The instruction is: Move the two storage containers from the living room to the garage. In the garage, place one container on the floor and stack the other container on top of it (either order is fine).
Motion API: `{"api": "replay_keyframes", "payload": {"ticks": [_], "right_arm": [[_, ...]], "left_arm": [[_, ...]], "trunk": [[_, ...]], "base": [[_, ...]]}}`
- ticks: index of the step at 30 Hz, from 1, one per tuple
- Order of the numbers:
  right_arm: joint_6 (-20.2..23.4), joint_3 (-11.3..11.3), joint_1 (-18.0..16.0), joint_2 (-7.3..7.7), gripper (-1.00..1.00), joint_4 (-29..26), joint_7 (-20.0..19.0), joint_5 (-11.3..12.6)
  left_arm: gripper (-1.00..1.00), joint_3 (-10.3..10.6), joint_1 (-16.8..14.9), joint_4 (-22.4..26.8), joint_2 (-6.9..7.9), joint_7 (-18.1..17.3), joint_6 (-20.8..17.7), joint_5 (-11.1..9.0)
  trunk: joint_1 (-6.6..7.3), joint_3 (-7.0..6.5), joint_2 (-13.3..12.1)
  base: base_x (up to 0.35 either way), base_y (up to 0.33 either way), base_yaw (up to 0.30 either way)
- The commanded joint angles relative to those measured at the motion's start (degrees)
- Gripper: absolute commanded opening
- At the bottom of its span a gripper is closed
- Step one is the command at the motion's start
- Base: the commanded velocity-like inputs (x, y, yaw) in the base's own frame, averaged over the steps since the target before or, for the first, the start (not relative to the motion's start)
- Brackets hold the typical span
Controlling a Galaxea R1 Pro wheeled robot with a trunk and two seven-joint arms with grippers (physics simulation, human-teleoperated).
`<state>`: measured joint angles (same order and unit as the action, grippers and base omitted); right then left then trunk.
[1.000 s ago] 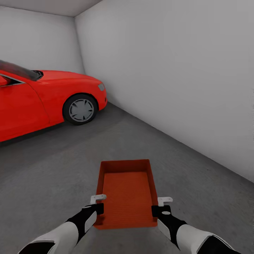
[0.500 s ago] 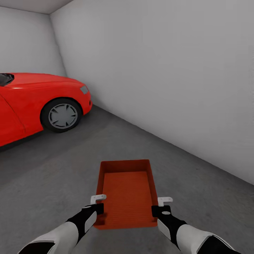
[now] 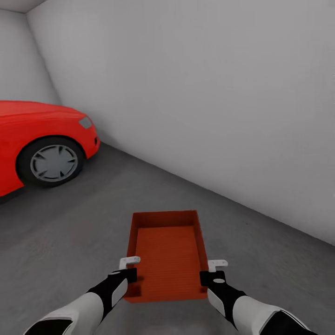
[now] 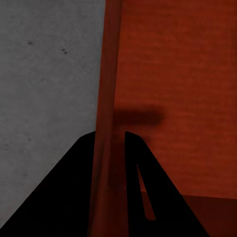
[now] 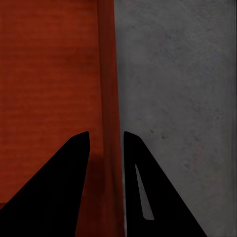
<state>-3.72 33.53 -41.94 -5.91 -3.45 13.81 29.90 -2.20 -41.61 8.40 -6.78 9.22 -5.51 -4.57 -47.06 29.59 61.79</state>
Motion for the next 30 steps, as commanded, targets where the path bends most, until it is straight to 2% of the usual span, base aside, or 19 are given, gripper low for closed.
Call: {"api": "replay_keyframes", "payload": {"ticks": [1, 6, 10, 18, 30], "right_arm": [[-0.85, -1.54, -0.07, 0.9, -1.0, -0.24, -3.18, -0.37], [-0.85, -1.54, -0.07, 0.9, -1.0, -0.24, -3.18, -0.37], [-0.85, -1.54, -0.07, 0.9, -1.0, -0.24, -3.18, -0.37], [-0.85, -1.54, -0.07, 0.96, -1.0, -0.24, -3.18, -0.37], [-0.85, -1.54, -0.07, 0.89, -1.0, -0.24, -3.18, -0.37]], "left_arm": [[-1.0, 2.28, 0.04, -0.64, 2.47, 0.27, -0.29, -1.93], [-1.0, 2.28, 0.04, -0.64, 2.44, 0.27, -0.24, -1.92], [-1.0, 2.28, 0.04, -0.65, 2.46, 0.27, -0.2, -1.94], [-1.0, 2.26, 0.04, -0.66, 2.47, 0.27, -0.2, -1.94], [-1.0, 2.28, 0.04, -0.66, 2.47, 0.27, -0.2, -1.94]], "trunk": [[-0.03, 0.05, 0.03], [-0.03, 0.05, 0.03], [-0.03, 0.05, 0.03], [-0.03, 0.05, 0.03], [-0.03, 0.05, 0.03]], "base": [[0.272, -0.078, -0.242], [0.201, -0.092, -0.242], [0.024, -0.012, -0.214], [0.002, -0.001, -0.049], [0.0, 0.0, -0.229]]}}
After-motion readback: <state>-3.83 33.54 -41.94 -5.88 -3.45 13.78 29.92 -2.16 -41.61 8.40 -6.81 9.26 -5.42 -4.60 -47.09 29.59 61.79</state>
